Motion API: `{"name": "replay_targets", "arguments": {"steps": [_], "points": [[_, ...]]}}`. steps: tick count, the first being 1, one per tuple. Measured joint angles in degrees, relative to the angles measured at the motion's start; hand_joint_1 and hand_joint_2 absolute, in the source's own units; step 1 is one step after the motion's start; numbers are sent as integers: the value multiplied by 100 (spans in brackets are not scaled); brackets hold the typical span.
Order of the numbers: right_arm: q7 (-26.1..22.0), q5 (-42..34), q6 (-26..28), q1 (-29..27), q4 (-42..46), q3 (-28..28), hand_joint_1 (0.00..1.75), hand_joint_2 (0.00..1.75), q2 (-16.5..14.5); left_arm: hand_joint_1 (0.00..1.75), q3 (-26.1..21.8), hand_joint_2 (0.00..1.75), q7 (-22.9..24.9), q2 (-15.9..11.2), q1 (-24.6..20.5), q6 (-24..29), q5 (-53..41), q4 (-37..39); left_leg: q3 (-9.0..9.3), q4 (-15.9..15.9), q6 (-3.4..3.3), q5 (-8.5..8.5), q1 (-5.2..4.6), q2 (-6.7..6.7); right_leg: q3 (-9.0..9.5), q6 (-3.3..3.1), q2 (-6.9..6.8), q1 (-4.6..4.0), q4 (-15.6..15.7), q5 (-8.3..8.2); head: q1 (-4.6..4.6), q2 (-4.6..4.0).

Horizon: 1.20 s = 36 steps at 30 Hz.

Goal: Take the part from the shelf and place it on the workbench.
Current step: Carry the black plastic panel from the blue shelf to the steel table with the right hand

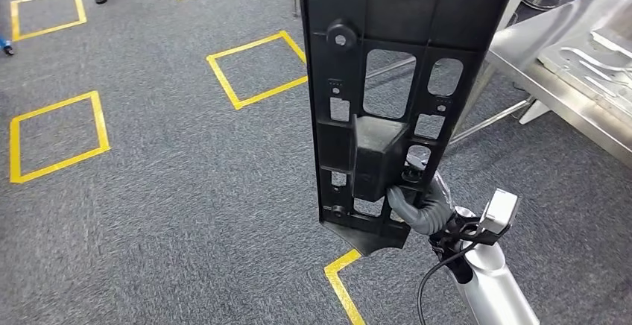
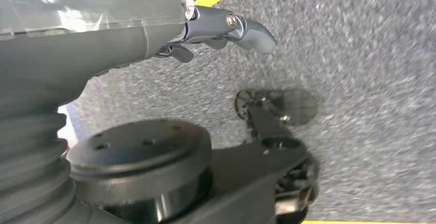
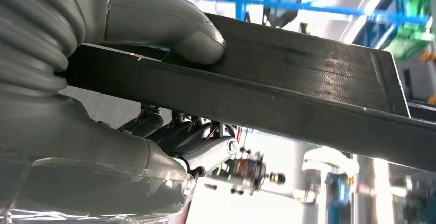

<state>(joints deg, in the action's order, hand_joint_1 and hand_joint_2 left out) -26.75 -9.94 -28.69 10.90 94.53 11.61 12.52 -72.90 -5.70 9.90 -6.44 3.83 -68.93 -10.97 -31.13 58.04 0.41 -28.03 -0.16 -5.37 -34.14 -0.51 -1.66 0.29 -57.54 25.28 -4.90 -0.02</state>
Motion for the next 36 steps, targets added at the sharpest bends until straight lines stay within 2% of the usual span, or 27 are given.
{"name": "replay_targets", "arguments": {"steps": [1,3,4,5,6,7,8,10,11,12,13,14,16,18,20,21,22,23,25,26,27,29,30,31,33,35,36], "points": [[2,7,5,-21,20,-21,138,175,2,0,5,175,49,3,4,3,-5,0,-82,197,25,-125,12,128,8,-33,60,16,14,-12,0,0],[3,36,15,-57,53,-42,138,175,1,0,12,175,116,5,32,15,-5,0,-419,920,52,-497,32,399,14,-81,184,23,18,-16,0,0],[4,60,17,-84,63,-45,138,175,-1,0,13,175,138,6,49,21,-5,0,-615,1315,60,-648,35,449,14,-92,257,17,16,-15,0,0],[12,88,26,-115,74,-45,138,175,-4,0,13,175,150,8,60,27,-4,0,-756,1576,66,-703,37,471,15,-96,336,12,12,-13,0,0],[21,115,33,-142,85,-45,138,175,-9,0,14,175,156,10,64,33,-3,0,-805,1624,66,-637,39,482,18,-94,421,10,5,-11,0,0],[31,139,42,-159,98,-44,138,175,-15,0,15,175,159,11,63,40,-2,0,-739,1427,60,-458,45,500,23,-87,507,11,-5,-6,0,0],[39,157,49,-168,114,-43,138,175,-22,0,15,175,159,13,59,46,-2,0,-584,1045,50,-213,56,563,30,-74,591,14,-20,3,0,0],[45,173,52,-174,150,-42,138,175,-32,0,16,175,162,15,56,58,-1,0,-263,308,20,94,82,811,20,-28,741,14,-60,26,0,0],[47,176,54,-177,163,-42,138,175,-34,0,16,175,165,16,53,62,0,0,-177,112,3,141,86,904,3,4,802,23,-76,29,1,0],[50,179,55,-186,172,-43,138,175,-35,0,16,175,169,17,51,64,0,0,-147,52,-20,122,80,937,-17,41,860,30,-80,24,1,0],[52,182,56,-199,179,-44,138,175,-35,0,17,175,172,18,45,66,0,0,-137,29,-49,130,72,891,-35,81,918,42,-76,13,1,0],[53,183,56,-216,186,-48,138,175,-35,0,19,175,174,22,36,66,0,0,-129,8,-91,148,68,830,-45,116,926,54,-76,10,1,0],[55,186,53,-223,204,-61,138,175,-34,0,22,175,155,31,19,65,1,0,-107,-52,-173,184,72,702,-141,163,697,44,-260,133,1,0],[58,189,49,-200,214,-70,138,175,-40,0,25,175,87,36,28,60,3,0,-99,-79,-220,193,58,567,-445,192,358,38,-876,459,1,0],[72,191,43,-189,212,-70,138,175,-47,0,27,175,-29,43,44,45,1,0,-102,-77,-235,182,35,419,-781,221,241,54,-1542,701,1,0],[84,192,40,-191,211,-70,138,175,-48,0,32,175,-87,49,45,36,-5,0,-102,-76,-237,175,29,347,-832,229,219,60,-1641,685,1,0],[95,192,40,-192,211,-70,138,175,-48,0,42,175,-135,57,40,26,-13,0,-97,-75,-233,168,26,278,-763,232,194,61,-1512,570,1,0],[107,192,41,-193,214,-71,138,175,-48,0,56,175,-166,67,32,16,-26,0,-87,-74,-222,158,25,215,-578,226,140,59,-1170,386,1,0],[127,198,47,-195,232,-72,138,175,-49,0,91,175,-178,81,20,2,-54,0,-58,-66,-183,128,3,106,-159,177,-129,24,-377,111,1,0],[138,205,51,-198,250,-72,138,175,-49,0,104,175,-166,86,17,-4,-64,0,-46,-63,-156,112,-10,59,-34,143,-225,1,-135,53,0,0],[147,211,54,-206,270,-72,138,175,-50,0,112,175,-147,89,16,-8,-68,0,-34,-60,-128,97,-22,9,5,109,-273,-23,-43,54,1,0],[161,224,51,-242,316,-75,138,175,-49,0,117,175,-70,97,15,-11,-62,0,-10,-63,-67,69,-23,-90,-4,49,-139,-28,-38,39,1,0],[162,228,46,-264,339,-77,138,175,-49,0,117,175,-17,102,13,-8,-50,0,-5,-34,-33,35,-12,-48,2,21,-75,-15,-22,25,1,0],[163,234,32,-277,358,-75,138,175,-48,0,116,175,48,107,13,-5,-32,0,-38,74,-3,-49,0,62,10,-12,-12,3,-6,11,1,0],[158,239,-15,-282,370,-58,138,175,-48,0,111,175,175,113,30,0,20,0,-287,646,35,-370,24,360,21,-63,111,20,10,-5,1,0],[144,231,-73,-278,341,-12,138,175,-48,0,102,175,246,116,68,6,68,0,-671,1421,47,-676,29,469,16,-86,262,13,4,-6,0,0],[135,223,-95,-274,319,19,138,175,-48,0,98,175,245,117,83,10,84,0,-789,1624,48,-694,30,478,16,-88,343,10,0,-5,0,0]]}}
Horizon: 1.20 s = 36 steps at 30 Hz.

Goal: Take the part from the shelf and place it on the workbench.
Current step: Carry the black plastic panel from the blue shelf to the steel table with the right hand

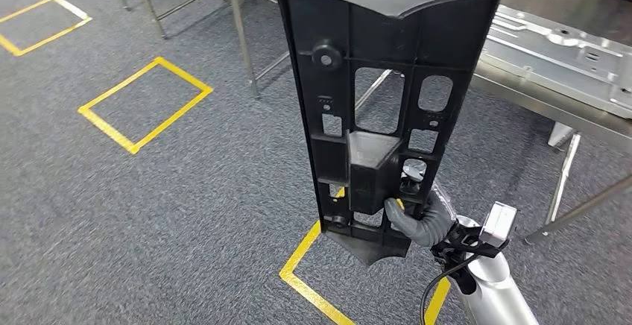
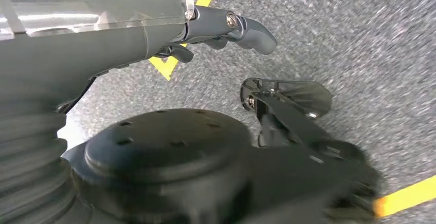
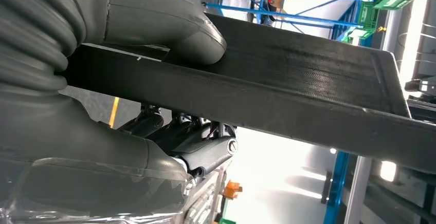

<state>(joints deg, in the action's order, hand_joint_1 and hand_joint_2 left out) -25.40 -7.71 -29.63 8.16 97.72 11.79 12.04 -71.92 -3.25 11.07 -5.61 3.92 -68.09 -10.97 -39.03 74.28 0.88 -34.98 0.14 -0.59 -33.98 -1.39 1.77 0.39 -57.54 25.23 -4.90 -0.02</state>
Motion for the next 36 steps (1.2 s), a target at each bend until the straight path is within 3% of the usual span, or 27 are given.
{"name": "replay_targets", "arguments": {"steps": [1,2,3,5,7,8,9,11,13,15,16,17,20,22,24,26,28,29,30,31,32,33,35,36], "points": [[-8,-9,-16,9,-25,32,138,175,0,0,-3,175,-21,1,7,4,12,0,-16,-26,-6,103,0,7,3,1,82,-2,-5,1,0,0],[-15,-18,-25,21,-45,60,138,175,0,0,-4,175,-61,1,7,5,18,0,77,-283,-18,303,3,33,10,5,161,-2,-13,3,0,0],[-25,-27,-23,31,-61,80,138,175,0,0,-4,175,-118,2,4,5,18,0,241,-686,-36,542,7,118,14,14,234,0,-22,8,0,0],[-59,-54,0,40,-81,99,138,175,8,0,-3,175,-257,3,-2,-2,-2,0,535,-1390,-72,825,28,383,-8,62,362,-4,-55,19,0,0],[-96,-86,29,27,-100,99,138,175,35,0,0,175,-372,5,-6,-10,-39,0,619,-1599,-113,849,22,488,-49,137,470,16,-62,6,0,0],[-112,-104,38,16,-105,97,138,175,58,0,4,175,-412,9,-11,-13,-60,0,626,-1617,-144,868,16,423,-64,180,527,30,-49,-11,0,0],[-128,-124,44,2,-109,89,138,175,86,0,10,175,-439,13,-20,-16,-79,0,638,-1648,-182,888,14,359,-76,213,505,39,-60,-7,0,0],[-166,-176,40,-10,-110,62,138,175,172,0,23,175,-461,24,-39,-24,-125,0,663,-1716,-258,927,24,219,-200,272,250,26,-307,161,1,0],[-201,-258,29,-16,-111,20,138,175,260,0,32,175,-443,33,-37,-27,-170,0,667,-1733,-296,929,13,78,-532,320,-46,32,-993,528,2,0],[-210,-331,14,-44,-109,-39,138,175,332,0,40,175,-411,39,-25,-26,-202,0,661,-1730,-303,915,3,-76,-838,365,-115,56,-1610,738,2,0],[-194,-345,13,-66,-101,-77,138,175,363,0,49,175,-398,40,-25,-26,-215,0,663,-1728,-298,907,1,-149,-848,379,-130,66,-1638,691,2,0],[-168,-342,22,-98,-80,-119,138,175,386,0,63,175,-387,41,-29,-26,-226,0,670,-1727,-289,898,1,-219,-735,386,-161,72,-1433,550,2,0],[-85,-274,63,-207,47,-230,138,175,398,0,108,175,-344,39,-42,-28,-251,0,712,-1711,-223,850,-27,-379,-101,337,-462,48,-275,102,2,0],[-70,-217,65,-252,103,-262,138,175,386,0,118,175,-305,33,-45,-22,-231,0,734,-1701,-158,819,-49,-479,15,260,-526,8,-21,56,1,0],[-65,-160,53,-268,113,-275,138,175,363,0,118,175,-275,28,-58,-12,-191,0,760,-1699,-91,790,-43,-570,5,187,-394,11,-10,34,1,0],[-66,-121,31,-222,99,-278,138,175,314,0,117,175,-263,24,-75,-4,-156,0,697,-1482,-28,630,-18,-406,23,113,-276,38,26,3,0,0],[-68,-103,-9,-127,51,-270,138,175,250,0,116,175,-261,18,-71,5,-124,0,395,-806,13,277,11,-113,27,60,-156,45,40,-14,0,0],[-68,-93,-30,-77,10,-261,138,175,221,0,114,175,-261,13,-61,10,-107,0,200,-413,24,119,17,-38,22,47,-88,37,38,-17,0,0],[-68,-82,-47,-34,-35,-249,138,175,193,0,110,175,-261,7,-49,15,-90,0,51,-133,31,47,18,-7,19,41,-15,28,34,-18,0,0],[-67,-73,-58,7,-84,-235,138,175,164,0,106,175,-261,3,-41,19,-76,0,-8,-54,28,88,18,5,18,38,60,21,29,-17,0,0],[-67,-66,-64,51,-131,-218,138,175,136,0,102,175,-261,-1,-38,22,-64,0,37,-199,15,234,18,15,19,38,136,15,22,-18,0,0],[-66,-59,-67,101,-172,-200,138,175,106,0,98,175,-263,-3,-41,24,-55,0,175,-537,-11,452,16,63,21,39,211,10,14,-17,0,0],[-66,-54,-70,210,-237,-158,138,175,40,0,88,175,-274,-8,-54,31,-39,0,507,-1311,-79,794,20,296,11,58,342,6,-4,-18,1,0],[-62,-51,-72,261,-262,-136,138,175,15,0,79,175,-281,-11,-58,33,-35,0,611,-1549,-101,868,16,388,-3,83,396,11,-10,-21,1,0]]}}
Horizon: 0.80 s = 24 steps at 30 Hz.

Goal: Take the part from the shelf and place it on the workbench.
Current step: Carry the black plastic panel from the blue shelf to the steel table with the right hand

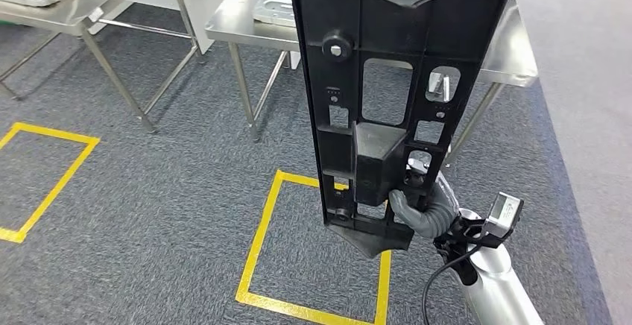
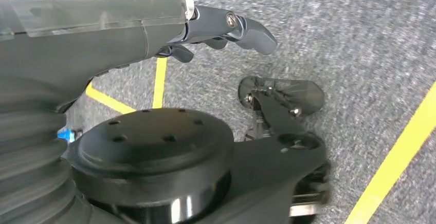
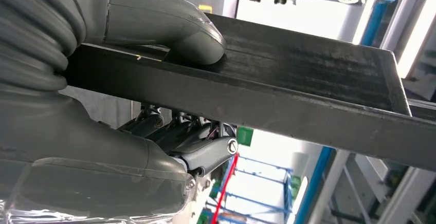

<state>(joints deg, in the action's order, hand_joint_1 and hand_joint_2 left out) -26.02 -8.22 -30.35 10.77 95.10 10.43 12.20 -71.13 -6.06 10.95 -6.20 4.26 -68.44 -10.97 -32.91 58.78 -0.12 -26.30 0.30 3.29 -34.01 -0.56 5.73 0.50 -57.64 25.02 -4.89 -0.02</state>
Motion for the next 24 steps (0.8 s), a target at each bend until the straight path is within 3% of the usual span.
{"name": "replay_targets", "arguments": {"steps": [1,3,4,5,7,9,10,11,13,15,16,18,20,22,24], "points": [[7,3,-5,37,-23,21,138,175,-18,0,-8,175,-7,-4,-2,3,6,0,46,-104,-16,7,-7,44,-15,33,49,10,-1,-6,0,0],[27,9,-22,74,-52,50,138,175,-26,0,-22,175,-19,-4,-8,6,17,0,70,-154,-53,29,-4,-56,-33,111,137,23,12,-22,-1,0],[34,11,-31,85,-60,60,138,175,-27,0,-26,175,-25,-3,-15,9,23,-1,88,-197,-85,52,9,-111,-47,140,86,15,-9,-4,0,0],[39,13,-38,109,-66,72,138,175,-27,0,-30,175,-34,0,-21,11,29,-1,107,-243,-121,77,25,-177,-100,170,-35,6,-111,70,1,0],[48,16,-44,170,-87,99,138,175,-31,0,-41,175,-45,3,-18,16,40,-2,129,-299,-165,97,28,-314,-380,232,-363,10,-675,387,2,0],[56,16,-45,201,-124,123,138,175,-36,0,-56,175,-39,5,2,16,48,-2,127,-296,-174,81,21,-460,-739,302,-496,52,-1380,667,2,0],[57,10,-46,201,-145,133,138,175,-37,0,-61,175,-31,5,9,16,51,-2,127,-290,-165,69,23,-521,-818,334,-517,76,-1528,670,2,0],[58,0,-49,202,-165,142,138,175,-38,0,-63,175,-22,6,11,14,53,-2,128,-277,-147,54,28,-566,-782,363,-537,102,-1449,568,2,0],[57,-26,-61,211,-188,154,138,175,-38,0,-66,175,-9,8,3,0,62,-2,132,-224,-91,7,41,-630,-425,403,-621,147,-763,220,2,0],[58,-37,-67,223,-202,164,138,175,-38,0,-68,175,5,9,-13,-35,71,-2,125,-153,-19,-51,26,-677,-104,353,-688,139,-165,33,2,0],[59,-39,-66,228,-212,171,138,175,-39,0,-70,175,17,9,-18,-57,77,-2,124,-132,14,-71,14,-691,-46,306,-699,122,-53,29,2,0],[62,-41,-61,229,-223,182,138,175,-37,0,-77,175,39,9,-22,-107,93,-2,133,-133,84,-95,14,-711,-47,202,-660,95,-58,55,2,0],[63,-43,-54,233,-224,189,138,175,-34,0,-82,175,41,8,-27,-158,109,-2,99,-2,153,-195,41,-644,-10,110,-629,101,-30,81,1,0],[61,-45,-43,238,-224,197,138,175,-32,0,-88,175,29,8,-21,-199,119,-2,-164,568,187,-468,66,-496,44,28,-602,105,-4,120,1,0],[62,-46,-27,234,-225,205,138,175,-32,0,-97,175,18,8,5,-225,123,-2,-603,1368,197,-741,72,-410,92,-16,-562,79,-4,165,2,0]]}}
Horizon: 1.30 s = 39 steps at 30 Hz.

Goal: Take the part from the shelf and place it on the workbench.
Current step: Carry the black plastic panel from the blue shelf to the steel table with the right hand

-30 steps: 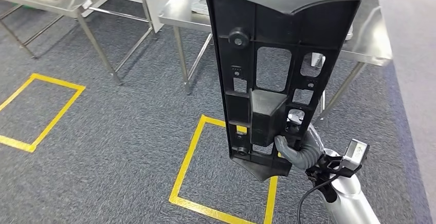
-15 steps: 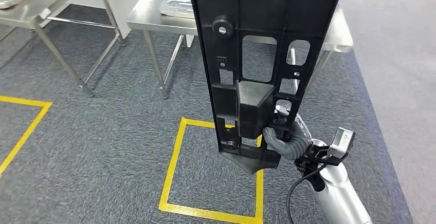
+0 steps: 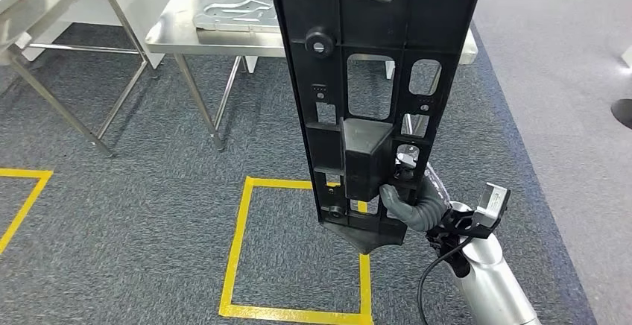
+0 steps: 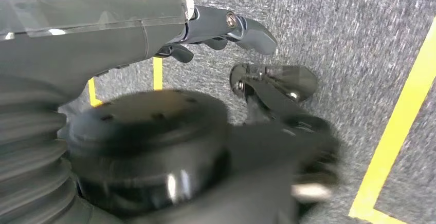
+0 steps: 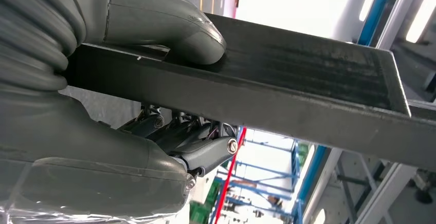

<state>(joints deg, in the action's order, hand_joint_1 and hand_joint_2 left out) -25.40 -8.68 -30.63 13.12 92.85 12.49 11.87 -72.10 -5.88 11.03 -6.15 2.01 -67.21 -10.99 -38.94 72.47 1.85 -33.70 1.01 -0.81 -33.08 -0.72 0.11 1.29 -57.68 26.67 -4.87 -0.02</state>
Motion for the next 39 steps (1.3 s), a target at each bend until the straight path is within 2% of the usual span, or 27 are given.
{"name": "replay_targets", "arguments": {"steps": [1,2,3,4,5,6,8,11,13,15,17,18,19,21,22,23,25,26,28,29,31,32,33,34,37,38,39], "points": [[1,1,10,-4,0,4,138,175,-1,0,-4,175,-5,-1,14,-7,1,0,-154,227,-4,-9,-1,15,34,-7,31,-16,-1,26,0,0],[1,1,20,-6,0,7,138,175,-1,0,-7,175,-10,-1,24,-10,1,0,-203,229,-17,101,-3,22,78,-6,65,-30,-1,56,0,0],[1,1,28,-6,1,9,138,175,-1,0,-9,175,-15,-2,30,-12,2,0,-139,1,-43,314,-6,27,134,0,98,-40,-2,92,0,0],[1,1,36,-6,1,11,138,175,-1,0,-10,175,-20,-2,31,-13,2,0,10,-394,-78,581,-13,39,195,9,126,-47,-2,132,0,0],[1,1,38,-4,1,13,138,175,-1,0,-12,175,-22,-5,31,-14,2,0,172,-783,-121,765,-29,65,248,26,145,-57,0,175,1,0],[1,2,38,-1,2,15,138,175,-1,0,-14,175,-26,-8,27,-15,2,0,313,-1103,-160,856,-47,86,284,54,166,-61,2,215,1,0],[2,3,39,-1,3,21,138,175,-1,0,-17,175,-30,-12,18,-19,3,0,447,-1395,-230,803,-79,110,320,130,190,-63,16,242,1,0],[2,4,38,8,10,33,138,175,-1,0,-21,175,-49,-10,19,-19,12,0,641,-1558,-334,738,-72,103,327,226,149,-42,-134,205,2,0],[1,3,37,35,12,42,138,175,-1,0,-28,175,-66,-10,19,-19,23,0,814,-1622,-382,678,-67,99,17,254,82,-34,-643,282,3,0],[1,2,40,40,4,52,138,175,-1,0,-41,175,-68,-10,25,-21,28,0,965,-1647,-398,569,-71,93,-511,273,59,-35,-1293,502,2,0],[2,2,51,22,-4,61,138,175,3,0,-50,175,-62,-10,49,-21,25,0,1147,-1656,-385,422,-69,92,-881,301,53,-19,-1499,723,2,0],[0,-2,58,13,-5,63,138,175,7,0,-51,175,-60,-10,61,-22,20,0,1261,-1657,-374,333,-67,92,-948,318,42,-6,-1346,699,2,0],[-4,-7,69,3,-10,65,138,175,16,0,-51,175,-59,-10,71,-25,13,0,1378,-1659,-361,239,-66,91,-948,322,18,7,-1058,523,2,0],[-16,-17,99,-36,-34,66,138,175,40,0,-51,175,-63,-13,80,-31,-11,0,1635,-1680,-323,36,-63,91,-846,296,-103,-2,-410,-203,3,0],[-20,-17,123,-61,-44,66,138,175,52,0,-51,175,-65,-15,81,-34,-26,0,1777,-1736,-291,-74,-56,86,-759,257,-163,-32,-218,-465,3,0],[-22,-16,146,-79,-39,64,138,175,60,0,-50,175,-68,-18,80,-37,-41,0,1947,-1770,-247,-118,-50,77,-658,210,-186,-61,-111,-596,3,0],[-38,-12,180,-60,38,60,138,175,64,0,-49,175,-72,-20,49,-43,-67,0,2115,-1667,-163,-56,-24,45,-448,98,-113,-97,-61,-470,1,0],[-47,-10,188,-36,102,56,138,175,65,0,-48,175,-72,-18,17,-45,-74,1,2079,-1462,-138,33,-12,35,-364,43,-63,-96,-38,-418,1,0],[-66,-2,198,-23,205,49,138,175,68,0,-45,175,-69,-12,-53,-52,-84,2,1691,-846,-116,34,8,36,-231,-51,-9,-94,-28,-334,-2,0],[-72,5,206,-55,232,45,138,175,71,0,-44,175,-68,-9,-67,-54,-87,2,1427,-502,-110,-94,10,43,-173,-79,6,-98,-21,-280,-2,0],[-79,30,214,-173,239,41,138,175,76,0,-42,175,-68,-8,-45,-57,-90,2,897,-22,-112,-546,10,46,-40,-91,46,-99,-12,-164,-2,0],[-82,46,218,-232,240,41,138,175,76,0,-42,175,-68,-8,-16,-57,-90,2,706,27,-122,-736,9,46,28,-79,68,-100,-13,-107,-2,0],[-85,59,225,-278,245,41,138,175,76,0,-42,175,-68,-9,11,-57,-91,2,580,-72,-141,-794,8,46,100,-63,87,-101,-14,-51,-2,0],[-87,70,235,-306,254,41,138,175,76,0,-42,175,-68,-11,34,-56,-93,2,519,-311,-158,-662,3,46,176,-44,98,-103,-16,7,-2,0],[-86,99,271,-352,293,41,138,175,72,0,-42,175,-65,-23,82,-56,-110,2,497,-1169,-233,427,-58,60,351,26,113,-115,-21,187,-2,0],[-81,122,278,-377,316,39,138,175,69,0,-41,175,-62,-27,91,-57,-120,2,505,-1299,-260,661,-79,69,385,63,119,-113,-22,225,-2,0],[-76,147,281,-407,346,37,138,175,66,0,-40,175,-57,-30,95,-57,-128,2,521,-1346,-282,728,-91,79,400,110,126,-116,-54,222,-2,0]]}}
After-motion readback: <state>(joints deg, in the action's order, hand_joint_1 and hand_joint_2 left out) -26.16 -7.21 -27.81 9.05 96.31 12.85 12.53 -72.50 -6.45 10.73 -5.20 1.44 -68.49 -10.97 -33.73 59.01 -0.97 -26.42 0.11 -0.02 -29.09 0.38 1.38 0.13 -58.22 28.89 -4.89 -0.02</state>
